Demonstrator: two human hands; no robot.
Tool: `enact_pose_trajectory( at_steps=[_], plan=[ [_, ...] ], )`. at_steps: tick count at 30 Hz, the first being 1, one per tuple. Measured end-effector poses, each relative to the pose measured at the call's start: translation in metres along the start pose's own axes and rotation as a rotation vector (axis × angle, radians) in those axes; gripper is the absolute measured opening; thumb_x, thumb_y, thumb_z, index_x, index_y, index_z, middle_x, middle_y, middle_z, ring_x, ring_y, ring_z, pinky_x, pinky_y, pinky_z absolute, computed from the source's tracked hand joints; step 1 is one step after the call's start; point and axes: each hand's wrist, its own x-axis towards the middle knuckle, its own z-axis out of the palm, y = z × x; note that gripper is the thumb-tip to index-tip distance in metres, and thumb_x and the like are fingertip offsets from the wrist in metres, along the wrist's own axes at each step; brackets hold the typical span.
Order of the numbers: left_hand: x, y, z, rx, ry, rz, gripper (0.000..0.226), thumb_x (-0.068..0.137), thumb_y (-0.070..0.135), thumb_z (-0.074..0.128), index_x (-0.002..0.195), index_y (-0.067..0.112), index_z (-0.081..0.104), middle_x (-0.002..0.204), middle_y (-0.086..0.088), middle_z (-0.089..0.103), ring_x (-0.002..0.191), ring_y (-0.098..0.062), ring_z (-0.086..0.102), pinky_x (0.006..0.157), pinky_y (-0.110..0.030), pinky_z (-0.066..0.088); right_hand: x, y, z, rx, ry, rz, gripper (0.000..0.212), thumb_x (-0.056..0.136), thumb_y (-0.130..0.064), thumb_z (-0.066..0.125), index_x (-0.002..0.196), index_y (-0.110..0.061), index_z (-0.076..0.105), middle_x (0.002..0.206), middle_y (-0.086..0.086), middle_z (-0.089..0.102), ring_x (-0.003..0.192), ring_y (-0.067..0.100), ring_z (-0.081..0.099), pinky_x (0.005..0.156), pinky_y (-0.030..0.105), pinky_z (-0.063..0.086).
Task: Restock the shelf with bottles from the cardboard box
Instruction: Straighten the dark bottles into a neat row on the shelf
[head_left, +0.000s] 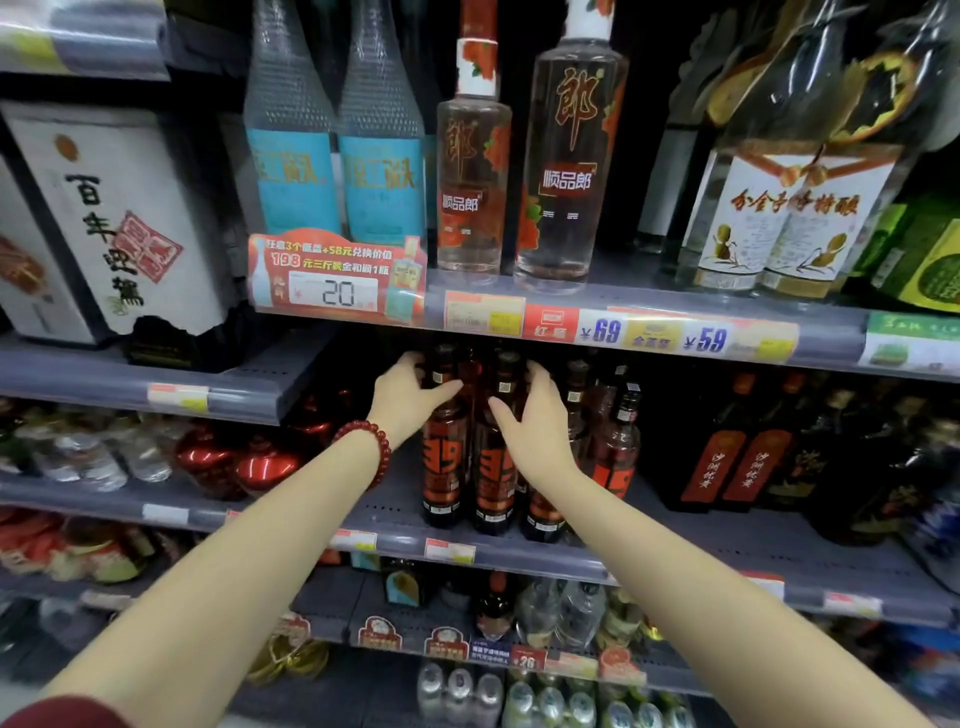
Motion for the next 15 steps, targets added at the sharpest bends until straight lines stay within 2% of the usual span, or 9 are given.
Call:
enact_pose_trajectory(
  at_steps=[4, 7, 12, 15],
  plan=[
    [0.017, -0.013, 0.002, -0.114, -0.168, 0.046, 0.045, 0.075, 0.034, 0.079, 0.115, 0.019, 0.062, 0.11, -0.002, 0.07, 0.106, -0.019, 0.065, 0.097, -0.036, 0.051, 0.013, 0.001, 0.016, 0.023, 0.022, 0.092, 0.064, 0.092, -0.024, 0.061, 0.145, -0.006, 0.03, 0.142, 0.017, 0.047, 0.131, 0.029, 0.045, 0.104, 0.026, 0.034],
    [0.023, -0.023, 0.003, -0.135, -0.264, 0.095, 0.036, 0.073, 0.031, 0.081, 0.104, 0.027, 0.064, 0.107, 0.002, 0.071, 0.104, -0.016, 0.066, 0.098, -0.038, 0.051, 0.014, 0.006, 0.023, 0.01, 0.034, 0.132, 0.06, 0.093, -0.026, 0.06, 0.144, -0.007, 0.034, 0.128, 0.017, 0.059, 0.118, 0.031, 0.056, 0.088, 0.02, 0.038],
    [0.025, -0.028, 0.004, -0.232, -0.281, 0.124, 0.024, 0.076, 0.024, 0.079, 0.097, 0.021, 0.069, 0.104, -0.004, 0.073, 0.1, -0.018, 0.068, 0.096, -0.044, 0.052, 0.016, 0.002, 0.026, -0.086, 0.026, 0.125, 0.049, 0.096, -0.023, 0.055, 0.135, 0.0, 0.036, 0.115, 0.023, 0.064, 0.105, 0.037, 0.062, 0.079, 0.031, 0.046],
    [0.022, -0.024, 0.006, -0.243, -0.261, 0.135, 0.019, 0.077, 0.023, 0.078, 0.094, 0.021, 0.07, 0.1, -0.003, 0.074, 0.096, -0.015, 0.069, 0.093, -0.042, 0.054, 0.017, -0.002, 0.022, -0.112, 0.01, 0.135, 0.043, 0.095, -0.021, 0.056, 0.128, 0.002, 0.04, 0.111, 0.024, 0.064, 0.102, 0.038, 0.062, 0.082, 0.038, 0.051]
  ],
)
